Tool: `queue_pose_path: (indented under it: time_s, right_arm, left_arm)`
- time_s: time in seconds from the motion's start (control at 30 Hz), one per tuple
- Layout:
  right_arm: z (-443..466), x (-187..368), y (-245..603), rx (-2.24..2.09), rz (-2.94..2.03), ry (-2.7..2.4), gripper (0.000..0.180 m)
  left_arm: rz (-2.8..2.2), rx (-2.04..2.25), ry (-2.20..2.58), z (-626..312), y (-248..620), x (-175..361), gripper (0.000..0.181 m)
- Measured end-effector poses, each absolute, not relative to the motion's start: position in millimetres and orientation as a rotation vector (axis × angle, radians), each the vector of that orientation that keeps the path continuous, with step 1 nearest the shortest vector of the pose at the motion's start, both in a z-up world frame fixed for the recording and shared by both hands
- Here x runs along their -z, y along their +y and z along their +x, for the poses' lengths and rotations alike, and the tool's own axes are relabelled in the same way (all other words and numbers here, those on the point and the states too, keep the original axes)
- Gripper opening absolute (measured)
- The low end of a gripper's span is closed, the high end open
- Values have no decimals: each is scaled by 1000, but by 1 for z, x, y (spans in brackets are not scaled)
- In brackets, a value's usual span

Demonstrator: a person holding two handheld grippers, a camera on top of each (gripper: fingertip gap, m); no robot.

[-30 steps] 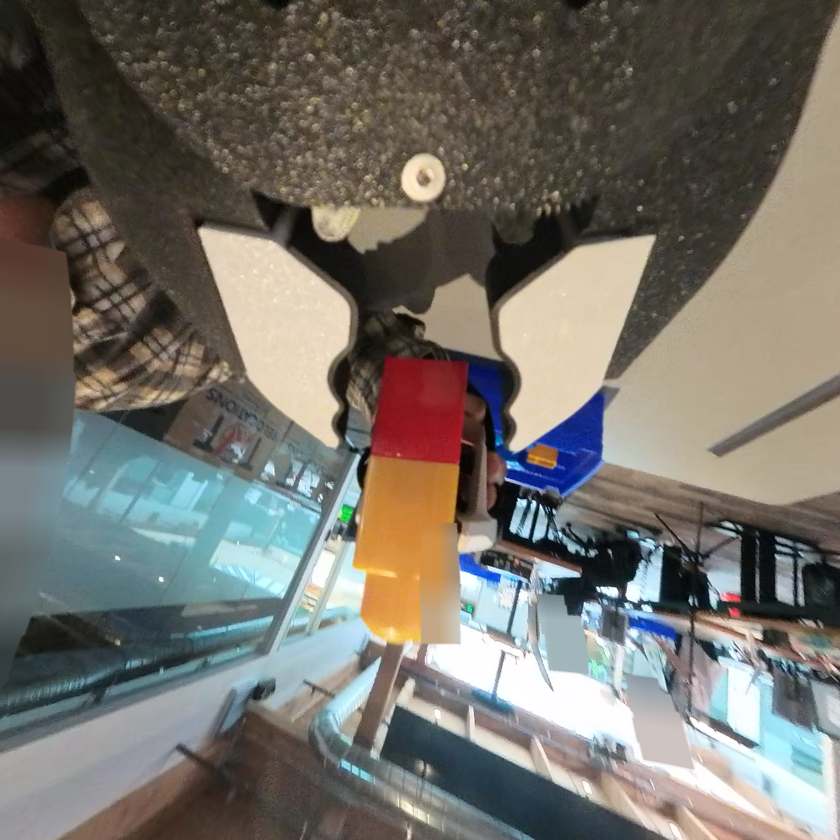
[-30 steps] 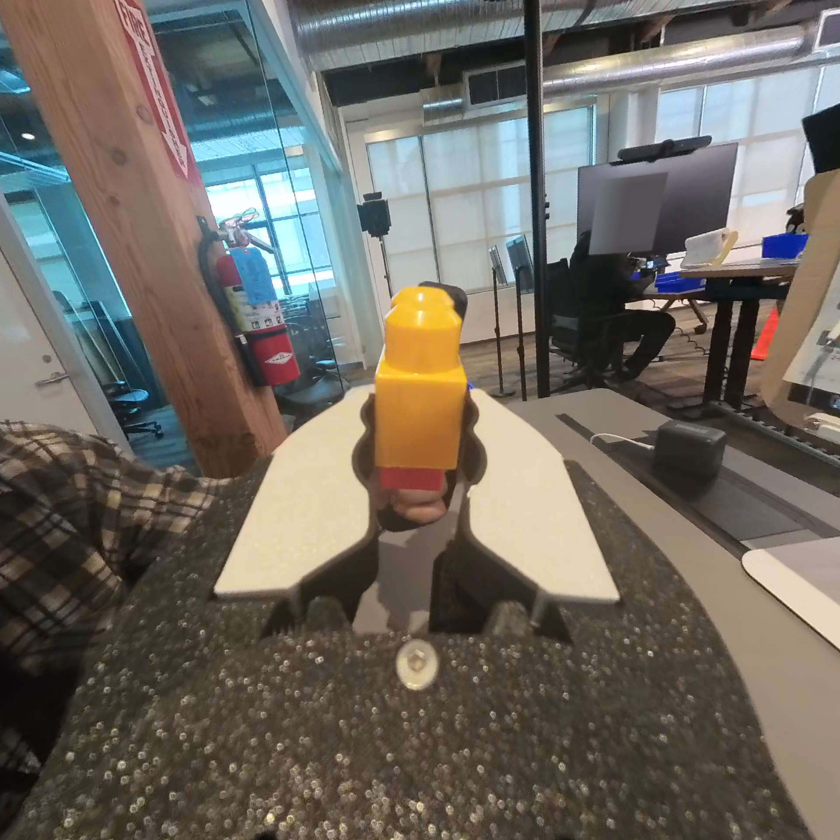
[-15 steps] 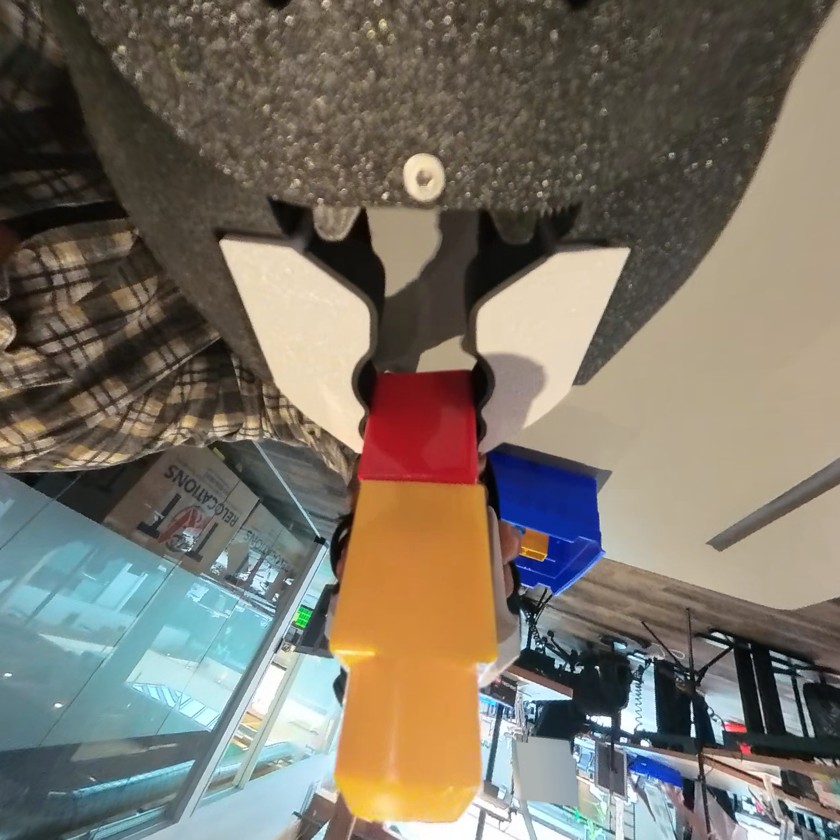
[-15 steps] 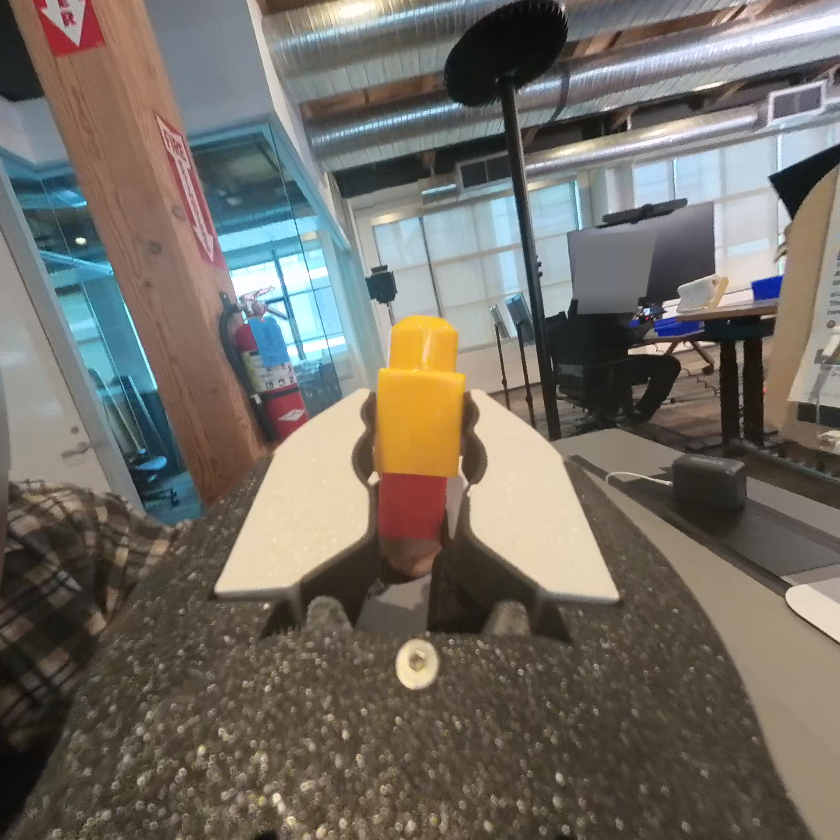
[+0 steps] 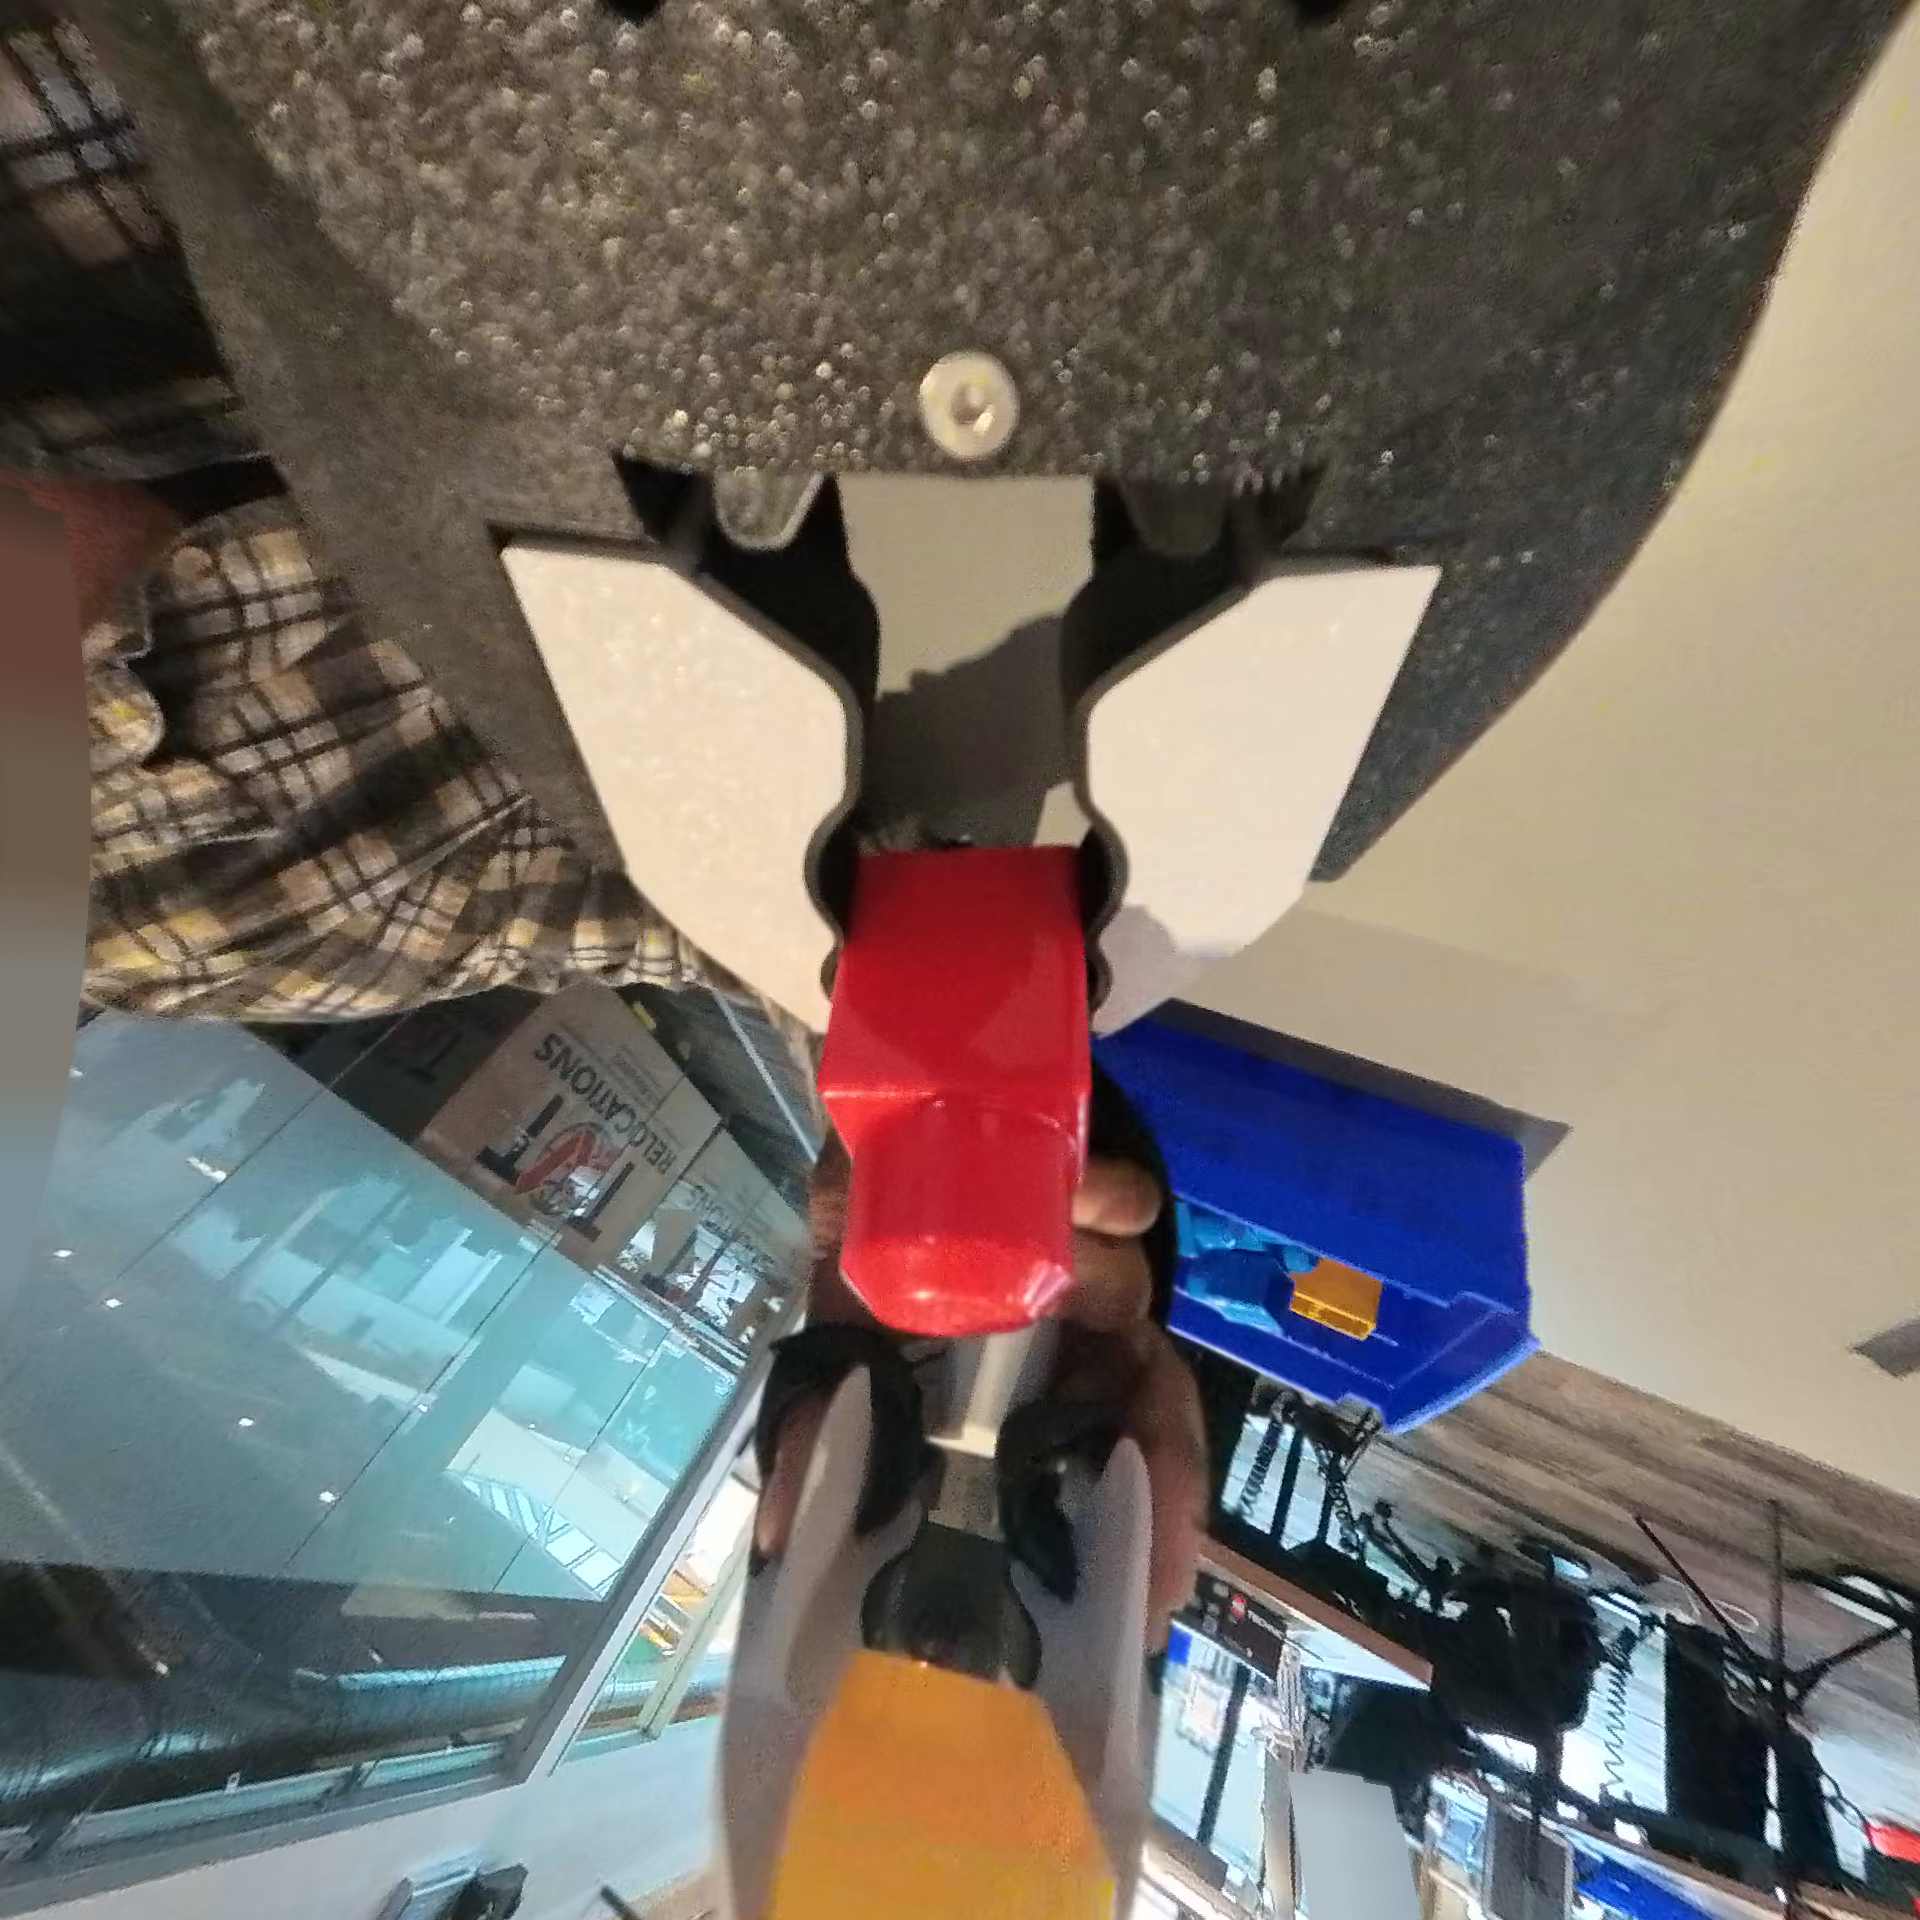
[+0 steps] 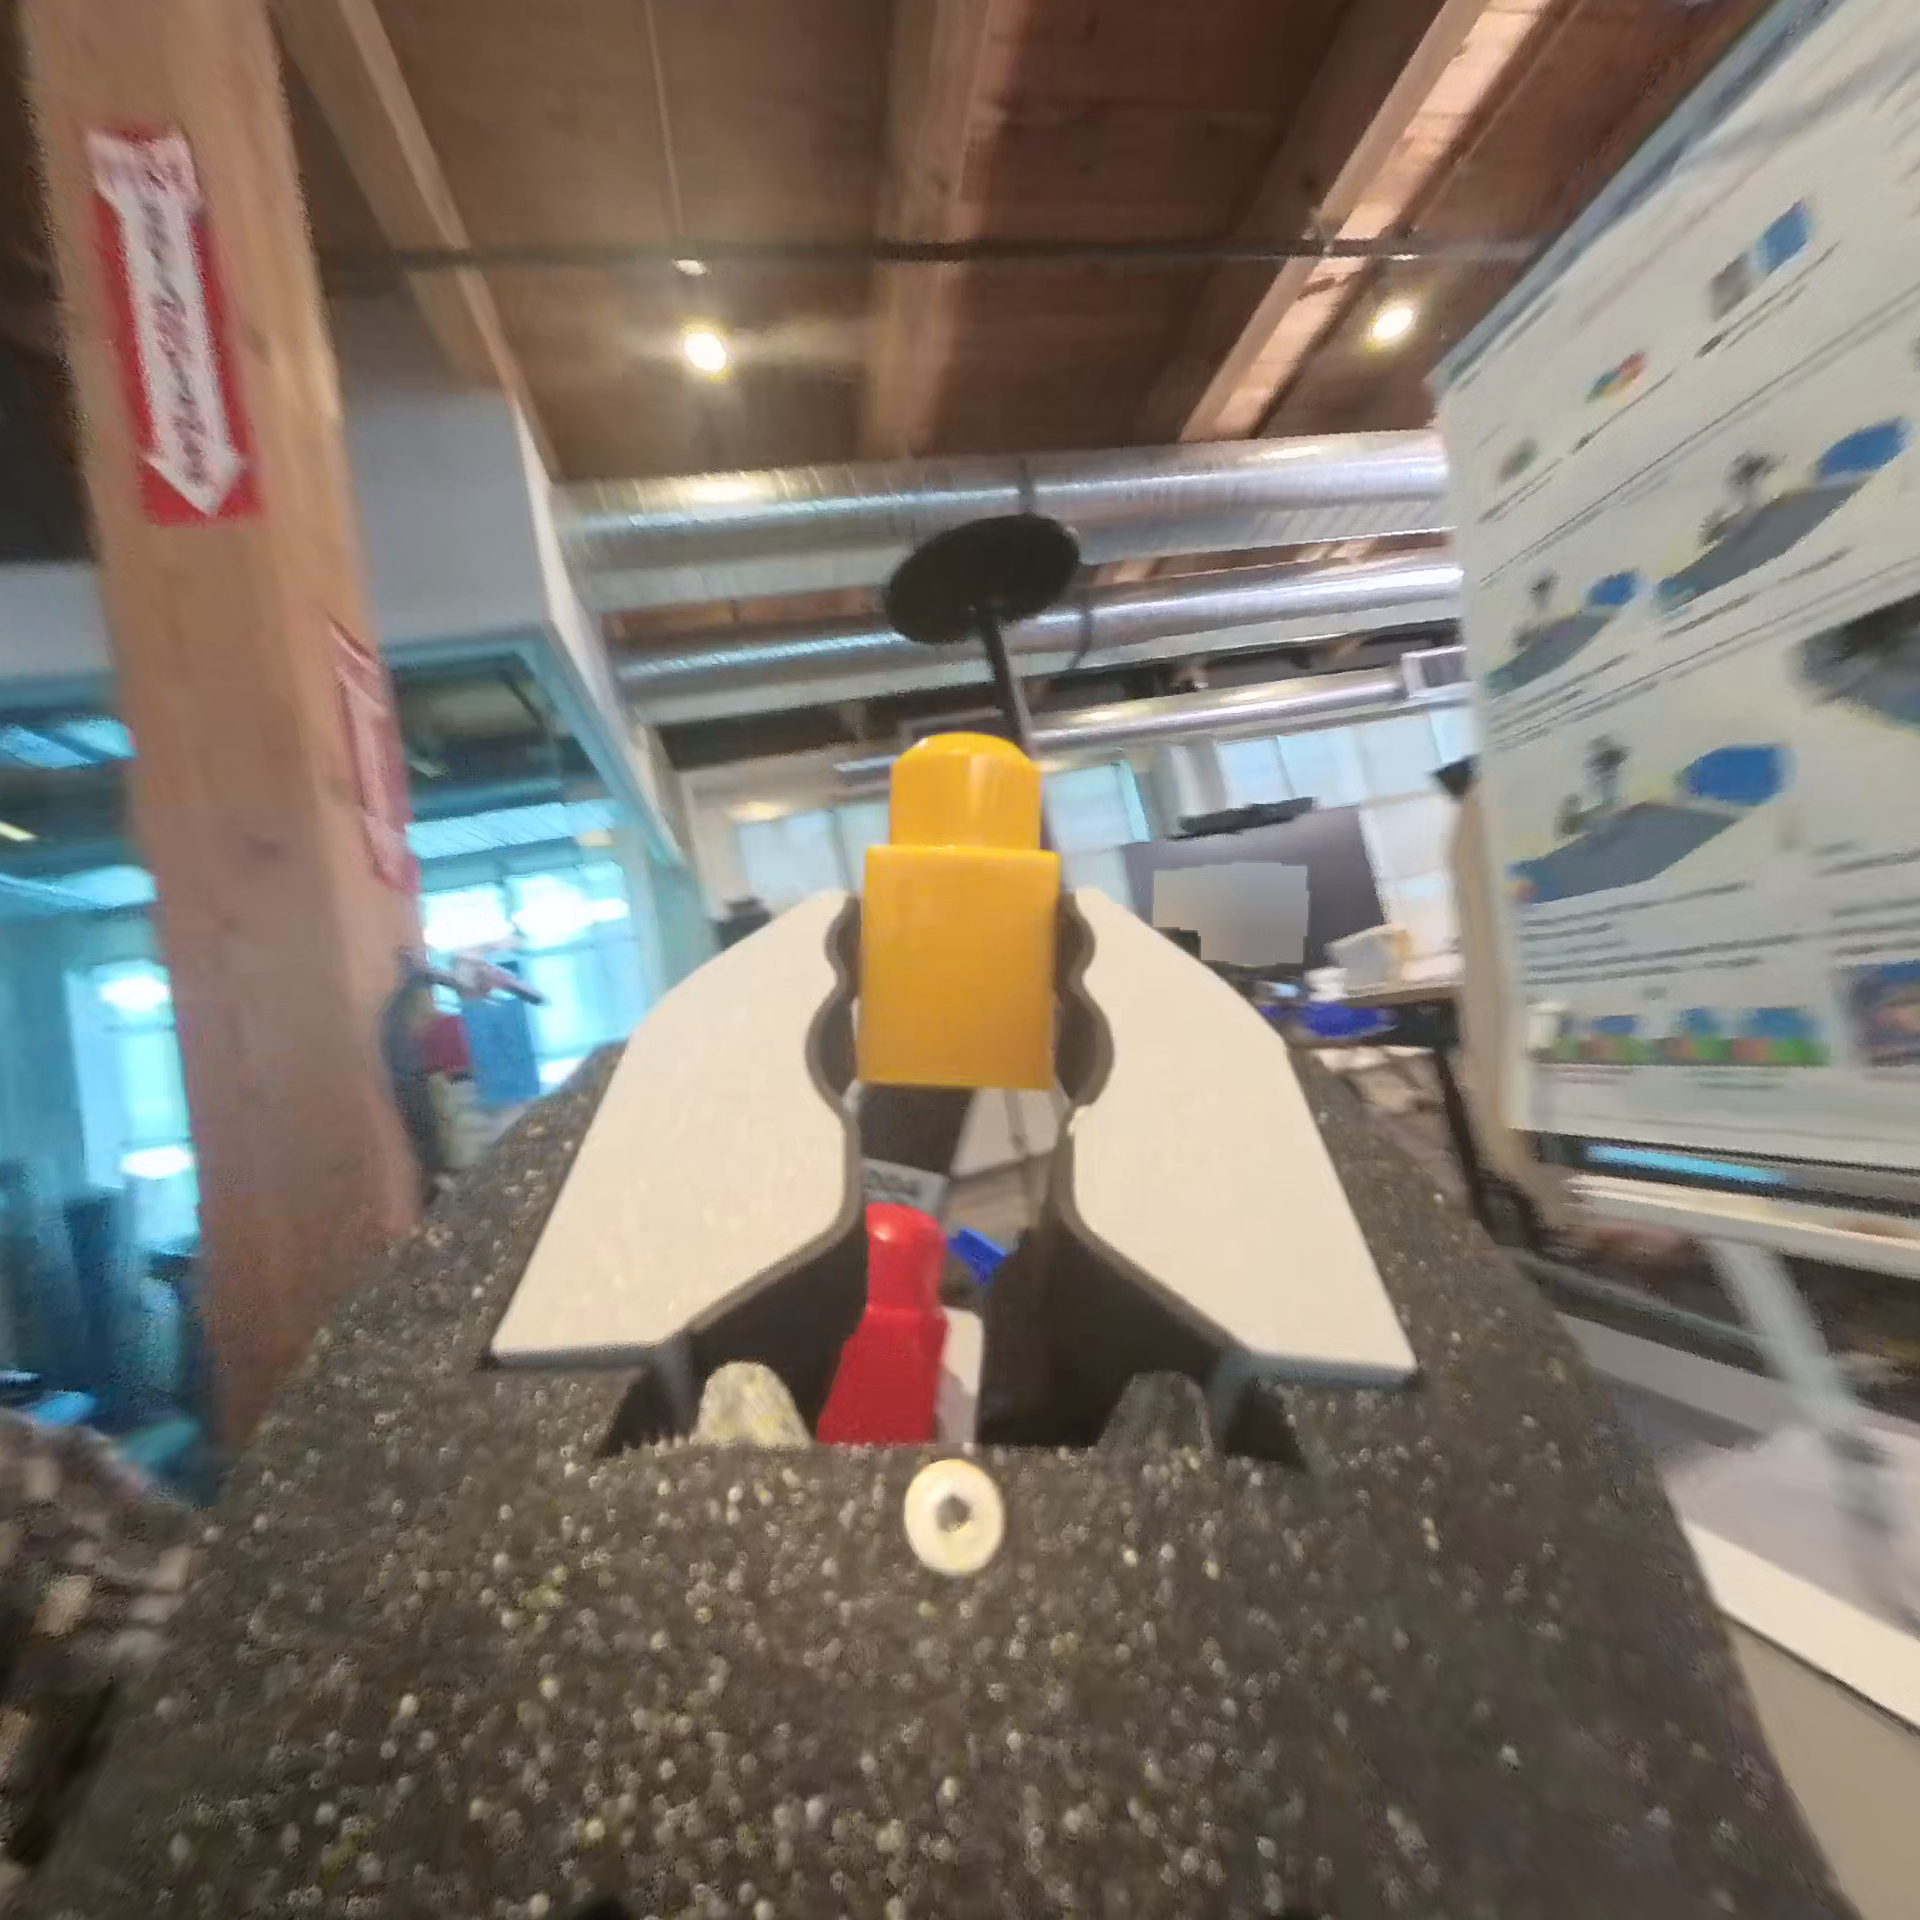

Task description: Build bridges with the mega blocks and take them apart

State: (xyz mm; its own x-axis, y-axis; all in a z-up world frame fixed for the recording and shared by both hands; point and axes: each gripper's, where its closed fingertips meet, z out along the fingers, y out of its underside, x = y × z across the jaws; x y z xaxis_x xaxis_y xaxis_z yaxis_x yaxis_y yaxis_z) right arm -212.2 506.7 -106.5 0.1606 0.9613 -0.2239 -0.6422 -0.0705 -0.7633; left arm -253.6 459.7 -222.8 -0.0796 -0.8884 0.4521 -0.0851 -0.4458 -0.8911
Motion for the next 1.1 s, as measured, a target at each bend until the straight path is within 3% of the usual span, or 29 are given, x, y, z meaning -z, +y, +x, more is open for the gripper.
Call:
queue_pose_path:
  time_s: [0.13, 0.3, 0.43, 0.57, 0.7, 0.8, 0.9, 1.0, 1.1]
  right_arm:
    - [-130, 115, 519, -963, -1206, -505, 35]
    - [24, 198, 529, -419, -1815, -484, 36]
    - [76, 274, 514, -368, -2075, -421, 36]
    - [89, 305, 516, -344, -2138, -389, 36]
    - [82, 288, 520, -419, -2088, -392, 57]
    - [51, 242, 517, -518, -1932, -436, 60]
    - [-24, 188, 501, -759, -1686, -549, 64]
    - [-112, 159, 478, -995, -1504, -707, 86]
    - [-186, 143, 455, -1180, -1361, -842, 83]
  left_arm:
    - [-1502, 1476, 1099, -264, 458, 210, 40]
    - [-1422, 1365, 1145, -267, 451, 193, 40]
    - [-1410, 1363, 1146, -265, 450, 191, 40]
    - [-1423, 1376, 1141, -262, 449, 196, 41]
    - [-1436, 1376, 1138, -262, 450, 201, 41]
    - [-1433, 1381, 1134, -262, 452, 203, 40]
    - [-1408, 1403, 1139, -258, 452, 203, 41]
    - [-1392, 1410, 1163, -253, 447, 205, 41]
    - [-1383, 1397, 1188, -250, 441, 207, 41]
